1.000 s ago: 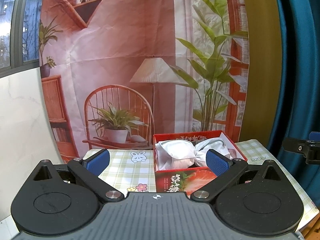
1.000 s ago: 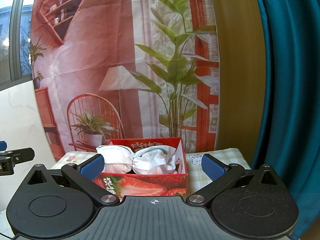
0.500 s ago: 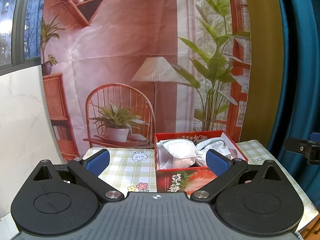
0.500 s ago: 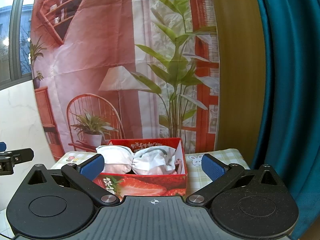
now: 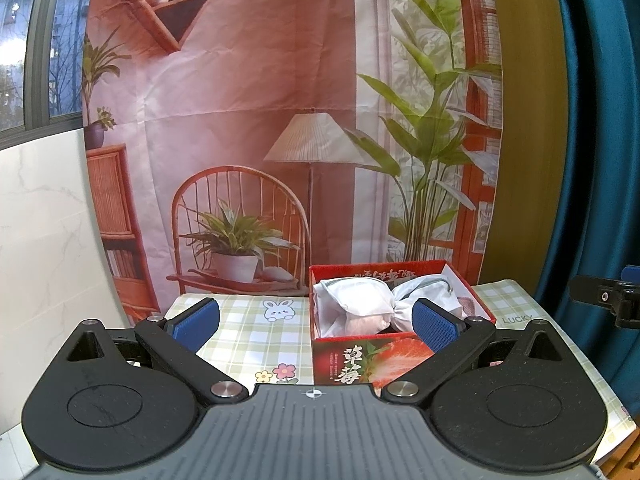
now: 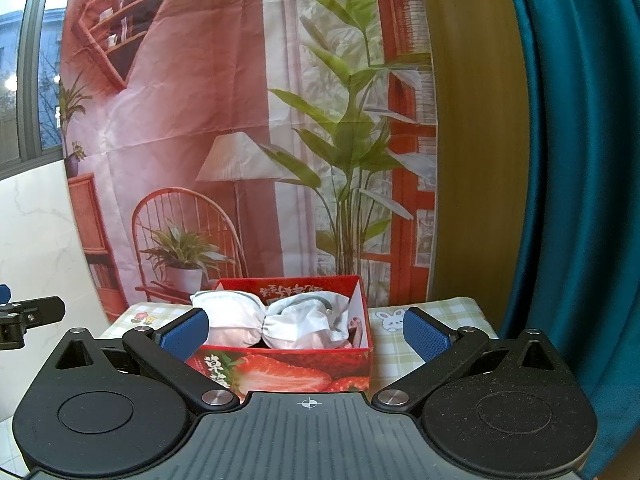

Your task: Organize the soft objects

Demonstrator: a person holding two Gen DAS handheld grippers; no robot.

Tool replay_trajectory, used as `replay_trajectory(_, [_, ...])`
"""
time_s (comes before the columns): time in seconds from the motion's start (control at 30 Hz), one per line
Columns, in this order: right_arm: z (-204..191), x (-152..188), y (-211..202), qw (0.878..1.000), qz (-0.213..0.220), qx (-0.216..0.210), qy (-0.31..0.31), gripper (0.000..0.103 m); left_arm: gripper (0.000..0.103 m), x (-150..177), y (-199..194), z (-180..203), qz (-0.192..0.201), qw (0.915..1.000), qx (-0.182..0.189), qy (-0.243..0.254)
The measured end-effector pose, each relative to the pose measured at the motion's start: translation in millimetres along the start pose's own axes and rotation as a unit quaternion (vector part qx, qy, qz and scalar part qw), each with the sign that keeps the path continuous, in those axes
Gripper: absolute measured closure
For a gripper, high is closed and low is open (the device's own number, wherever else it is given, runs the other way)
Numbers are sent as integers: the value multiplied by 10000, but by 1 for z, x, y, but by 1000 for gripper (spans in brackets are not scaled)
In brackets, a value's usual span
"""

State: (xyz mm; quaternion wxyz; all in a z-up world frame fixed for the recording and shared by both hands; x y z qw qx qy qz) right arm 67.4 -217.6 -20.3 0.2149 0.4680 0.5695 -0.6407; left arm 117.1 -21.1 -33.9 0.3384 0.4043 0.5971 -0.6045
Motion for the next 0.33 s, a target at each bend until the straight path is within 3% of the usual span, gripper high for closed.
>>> replay_trajectory(0.33, [3, -1, 0, 10000, -5, 10, 0, 0, 0, 0, 0, 0, 2, 10000, 2, -4])
Point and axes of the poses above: each gripper's, at about its wrist camera, not at the fingertips, and y roughly the way its jaws point, z to its right, x to its underside, the point moved 8 cm from there along y, roughly the way its jaws point, and after that the axes turned 3 degrees about -z, right-handed, at the moved point
